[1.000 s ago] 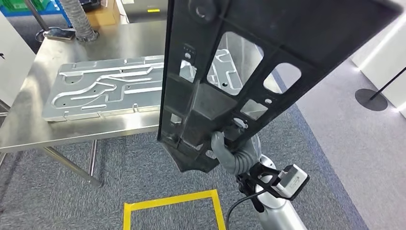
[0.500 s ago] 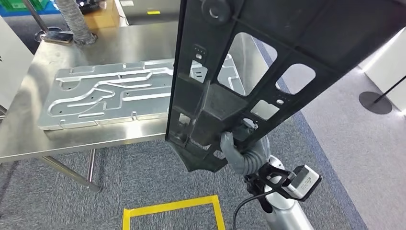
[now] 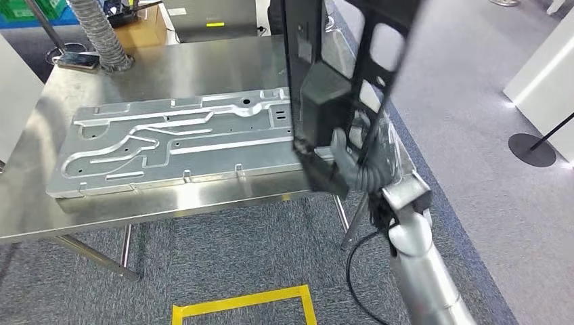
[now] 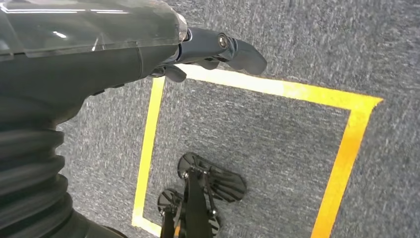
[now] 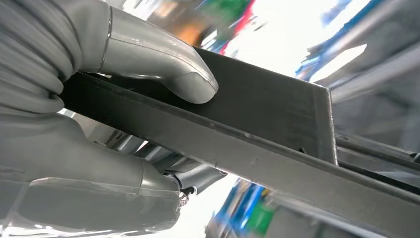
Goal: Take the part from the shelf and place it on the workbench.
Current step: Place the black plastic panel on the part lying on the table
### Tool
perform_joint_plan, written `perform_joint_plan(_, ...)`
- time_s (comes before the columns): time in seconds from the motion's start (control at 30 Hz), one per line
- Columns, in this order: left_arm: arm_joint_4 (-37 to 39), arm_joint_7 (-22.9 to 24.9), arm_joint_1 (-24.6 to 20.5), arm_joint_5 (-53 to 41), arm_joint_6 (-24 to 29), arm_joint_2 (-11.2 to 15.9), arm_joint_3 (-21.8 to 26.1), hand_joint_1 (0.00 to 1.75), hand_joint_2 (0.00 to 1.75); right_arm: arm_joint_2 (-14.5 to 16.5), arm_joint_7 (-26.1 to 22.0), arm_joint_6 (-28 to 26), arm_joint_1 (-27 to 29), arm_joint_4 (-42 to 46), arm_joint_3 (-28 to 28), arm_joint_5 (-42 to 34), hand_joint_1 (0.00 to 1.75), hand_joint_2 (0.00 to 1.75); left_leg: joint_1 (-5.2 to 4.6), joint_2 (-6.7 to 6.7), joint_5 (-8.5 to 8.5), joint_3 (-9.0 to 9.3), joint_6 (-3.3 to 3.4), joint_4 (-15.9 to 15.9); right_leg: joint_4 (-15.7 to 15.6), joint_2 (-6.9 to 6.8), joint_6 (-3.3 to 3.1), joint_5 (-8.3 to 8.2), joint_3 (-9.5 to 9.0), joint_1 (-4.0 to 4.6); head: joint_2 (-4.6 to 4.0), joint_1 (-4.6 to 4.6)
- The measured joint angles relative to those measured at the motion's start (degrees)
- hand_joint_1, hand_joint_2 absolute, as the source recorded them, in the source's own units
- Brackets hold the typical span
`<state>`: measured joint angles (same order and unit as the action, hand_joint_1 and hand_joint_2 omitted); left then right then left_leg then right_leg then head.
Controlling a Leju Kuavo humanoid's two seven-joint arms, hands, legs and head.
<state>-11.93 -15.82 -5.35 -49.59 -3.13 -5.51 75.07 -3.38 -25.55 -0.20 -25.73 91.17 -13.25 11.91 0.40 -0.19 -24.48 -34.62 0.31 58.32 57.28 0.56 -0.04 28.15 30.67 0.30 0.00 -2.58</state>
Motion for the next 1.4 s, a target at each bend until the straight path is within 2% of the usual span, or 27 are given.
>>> perform_joint_plan(0.07, 0.0, -0.01, -0.02, -0.17, -0.11, 0.0, 0.01, 0.0, 1.75, -0.99, 1.89, -4.18, -4.21, -5.77, 0.34, 8.07, 1.75, 1.75, 0.09, -0.01, 0.05, 0.23, 0.66, -0.35, 0.99, -0.13, 0.65, 0.68, 0.41, -0.2, -0.01, 0.01)
perform_joint_plan(0.1, 0.0, -0.01, -0.1, -0.26, -0.17, 0.01, 0.0, 0.0, 1.75, -1.45, 3.31, -6.59, -6.65, -9.17, 0.25, 13.22, 1.75, 1.75, 0.2, 0.0, 0.09, 0.4, 0.93, -0.52, 3.14, -0.19, 0.97, 1.73, 1.51, -0.33, 0.0, 0.01)
perform_joint_plan(0.13, 0.0, -0.02, -0.17, -0.33, -0.22, 0.03, -0.01, 0.0, 1.75, -1.8, 5.06, -8.89, -9.05, -12.7, -0.04, 18.72, 1.75, 1.75, 0.23, 0.0, 0.06, 0.5, 1.13, -0.58, 6.41, -0.27, 1.22, 3.1, 3.31, -0.49, 0.0, 0.01)
perform_joint_plan(0.2, 0.0, -0.1, -0.25, -0.43, -0.33, 0.13, -0.01, 0.0, 1.75, -2.14, 9.76, -12.8, -14.26, -20.76, -1.58, 31.09, 1.75, 1.75, 0.22, -0.01, -0.17, 0.6, 1.33, -0.51, 14.55, -0.3, 1.61, 5.69, 8.39, -0.72, 0.0, 0.01)
perform_joint_plan(0.23, 0.0, -0.16, -0.25, -0.46, -0.42, 0.18, -0.01, 0.0, 1.75, -2.13, 12.13, -13.75, -16.84, -25.08, -2.91, 37.0, 1.75, 1.75, 0.22, -0.04, -0.34, 0.7, 1.33, -0.45, 16.88, -0.3, 1.69, 5.67, 10.3, -0.81, 0.0, 0.01)
perform_joint_plan(0.27, 0.0, -0.21, -0.26, -0.52, -0.51, 0.22, -0.01, 0.0, 1.75, -2.02, 14.17, -14.06, -19.51, -29.43, -4.47, 42.36, 1.75, 1.75, 0.22, -0.09, -0.57, 0.89, 1.27, -0.36, 17.05, -0.31, 1.68, 4.39, 11.21, -0.89, 0.0, 0.01)
perform_joint_plan(0.3, 0.0, -0.25, -0.3, -0.62, -0.59, 0.24, -0.01, 0.0, 1.75, -1.7, 15.72, -13.76, -21.96, -33.6, -6.16, 47.06, 1.75, 1.75, 0.22, -0.18, -0.85, 1.18, 1.19, -0.29, 14.88, -0.32, 1.57, 2.04, 10.91, -0.95, 0.0, 0.01)
perform_joint_plan(0.37, 0.0, -0.28, -0.42, -0.85, -0.66, 0.21, -0.02, 0.0, 1.75, -0.28, 17.65, -12.14, -26.73, -41.76, -9.68, 54.44, 1.75, 1.75, 0.16, -0.36, -1.52, 1.88, 0.83, -0.18, 7.12, -0.27, 1.08, -3.22, 8.2, -0.89, 0.0, 0.01)
perform_joint_plan(0.4, 0.0, -0.28, -0.53, -0.95, -0.68, 0.2, -0.02, 0.0, 1.75, 0.79, 18.21, -10.98, -28.87, -45.75, -11.59, 57.56, 1.75, 1.75, 0.1, -0.43, -1.79, 2.06, 0.57, -0.15, 3.95, -0.25, 0.78, -4.57, 7.0, -0.73, 0.0, 0.01)
perform_joint_plan(0.43, 0.0, -0.27, -0.63, -1.02, -0.68, 0.18, -0.03, 0.0, 1.75, 1.95, 18.59, -9.95, -30.76, -49.58, -13.62, 60.22, 1.75, 1.75, 0.09, -0.47, -1.95, 2.12, 0.27, -0.18, 2.04, -0.24, 0.52, -5.07, 6.29, -0.53, 0.0, 0.01)
perform_joint_plan(0.5, 0.0, -0.22, -0.75, -1.15, -0.68, 0.17, -0.04, 0.0, 1.75, 4.02, 18.81, -8.5, -33.15, -55.47, -17.38, 63.92, 1.75, 1.75, 0.17, -0.52, -2.09, 2.16, -0.42, -0.41, 1.05, -0.29, -0.04, -4.59, 6.0, -0.24, -0.01, 0.0)
perform_joint_plan(0.6, 0.01, -0.16, -0.77, -1.49, -0.72, 0.14, -0.11, 0.0, 1.75, 6.64, 18.94, -7.72, -34.62, -61.34, -21.36, 66.92, 1.75, 1.75, 0.35, -0.37, -3.69, 1.53, -1.35, 1.53, 0.21, -0.49, -1.1, -4.46, 5.09, -0.53, -0.01, 0.0)
perform_joint_plan(0.63, 0.02, -0.15, -0.77, -1.63, -0.73, 0.13, -0.15, 0.0, 1.75, 7.41, 19.05, -7.81, -34.98, -62.9, -22.46, 67.56, 1.75, 1.75, 0.42, -0.28, -5.06, 0.13, -1.56, 4.45, 0.02, -0.55, -1.44, -4.35, 4.73, -0.56, -0.01, 0.0)
perform_joint_plan(0.7, 0.02, -0.13, -0.74, -1.89, -0.73, 0.13, -0.2, 0.0, 1.75, 8.59, 19.25, -8.53, -35.3, -65.44, -24.27, 68.14, 1.75, 1.75, 0.45, -0.21, -7.82, -4.12, -1.89, 12.31, 0.0, -0.54, -1.89, -4.0, 4.35, -0.41, -0.01, 0.0)
perform_joint_plan(0.73, 0.02, -0.12, -0.69, -2.0, -0.73, 0.15, -0.2, 0.0, 1.75, 9.07, 19.33, -9.18, -35.19, -66.56, -24.95, 68.15, 1.75, 1.75, 0.47, -0.2, -8.29, -6.08, -2.0, 15.3, 0.04, -0.51, -1.98, -3.78, 4.13, -0.33, 0.0, 0.0)
perform_joint_plan(0.77, 0.02, -0.11, -0.65, -2.09, -0.72, 0.17, -0.21, 0.0, 1.75, 9.41, 19.39, -9.96, -35.01, -67.44, -25.36, 68.05, 1.75, 1.75, 0.47, -0.19, -7.51, -7.01, -2.05, 16.01, 0.1, -0.49, -1.97, -3.53, 3.91, -0.3, 0.0, 0.0)
perform_joint_plan(0.8, 0.02, -0.12, -0.62, -2.14, -0.69, 0.2, -0.22, 0.0, 1.75, 9.66, 19.49, -10.85, -34.87, -68.17, -25.61, 67.91, 1.75, 1.75, 0.48, -0.18, -5.65, -6.85, -2.04, 14.42, 0.22, -0.45, -1.89, -3.24, 3.64, -0.3, 0.0, 0.0)
perform_joint_plan(0.87, 0.02, -0.16, -0.59, -2.22, -0.58, 0.29, -0.24, 0.0, 1.75, 9.98, 19.76, -12.84, -34.78, -69.3, -25.84, 67.53, 1.75, 1.75, 0.51, -0.15, -0.85, -4.26, -1.88, 7.19, 0.61, -0.4, -1.56, -2.5, 3.13, -0.26, 0.0, 0.0)
perform_joint_plan(0.93, 0.02, -0.28, -0.6, -2.3, -0.43, 0.42, -0.26, 0.0, 1.75, 10.07, 20.0, -14.35, -34.91, -70.23, -25.9, 67.19, 1.75, 1.75, 0.42, -0.18, 1.12, -2.05, -1.45, 1.73, 1.08, -0.31, -1.09, -1.98, 3.17, -0.01, -0.01, 0.01)
perform_joint_plan(1.03, 0.02, -0.52, -0.44, -2.32, -0.23, 0.58, -0.27, 0.0, 1.75, 9.99, 20.22, -15.39, -34.88, -71.33, -25.89, 67.06, 1.75, 1.75, 0.37, -0.23, 0.75, -1.69, -0.53, 0.64, 1.25, -0.24, -0.3, -1.74, 3.49, 0.12, -0.02, 0.01)
perform_joint_plan(1.1, 0.02, -0.67, -0.4, -2.32, -0.09, 0.68, -0.27, 0.0, 1.75, 9.7, 20.27, -16.45, -34.95, -71.93, -25.77, 67.0, 1.75, 1.75, 0.54, -0.2, 0.76, -1.49, 0.1, 0.36, 3.06, -0.27, 0.39, -0.49, 4.22, -0.02, -0.02, 0.01)
perform_joint_plan(1.13, 0.02, -0.8, -0.46, -2.33, -0.01, 0.74, -0.27, 0.0, 1.75, 9.44, 20.28, -17.4, -35.0, -72.17, -25.59, 66.97, 1.75, 1.75, 0.63, -0.18, 0.75, -1.39, 0.39, 0.24, 5.58, -0.28, 0.75, 0.87, 5.42, -0.12, -0.01, 0.01)
perform_joint_plan(1.2, 0.02, -1.23, -0.55, -2.53, 0.28, 0.91, -0.29, 0.0, 1.75, 8.77, 20.12, -19.62, -34.96, -72.6, -25.14, 66.91, 1.75, 1.75, 0.62, -0.17, 0.62, -1.32, 0.76, 0.23, 13.2, -0.3, 1.23, 4.1, 9.34, -0.38, -0.01, 0.0)
perform_joint_plan(1.23, 0.02, -1.6, -0.53, -2.74, 0.46, 1.0, -0.31, 0.0, 1.75, 8.4, 19.93, -20.6, -34.83, -72.78, -24.92, 66.86, 1.75, 1.75, 0.62, -0.18, 0.55, -1.26, 0.83, 0.24, 16.34, -0.3, 1.35, 4.94, 11.13, -0.49, 0.0, 0.0)
perform_joint_plan(1.27, 0.02, -2.05, -0.5, -3.03, 0.68, 1.1, -0.39, 0.0, 1.75, 8.0, 19.63, -21.48, -34.63, -72.96, -24.66, 66.76, 1.75, 1.75, 0.62, -0.21, 0.47, -1.15, 0.87, 0.25, 17.71, -0.31, 1.38, 4.71, 12.11, -0.59, 0.0, 0.0)
perform_joint_plan(1.3, 0.02, -2.54, -0.46, -3.32, 0.89, 1.18, -0.55, 0.0, 1.75, 7.56, 19.25, -22.34, -34.45, -73.14, -24.33, 66.61, 1.75, 1.75, 0.62, -0.28, 0.38, -1.0, 0.87, 0.25, 16.8, -0.32, 1.33, 3.36, 11.98, -0.66, 0.0, 0.0)
perform_joint_plan(1.4, 0.02, -3.83, -0.44, -4.0, 1.32, 1.25, -1.32, 0.0, 1.75, 6.2, 17.92, -24.68, -34.28, -73.53, -23.22, 66.05, 1.75, 1.75, 0.51, -0.53, 0.0, -0.49, 0.56, 0.3, 5.83, -0.4, 0.51, -2.7, 7.38, -0.42, -0.01, 0.01)
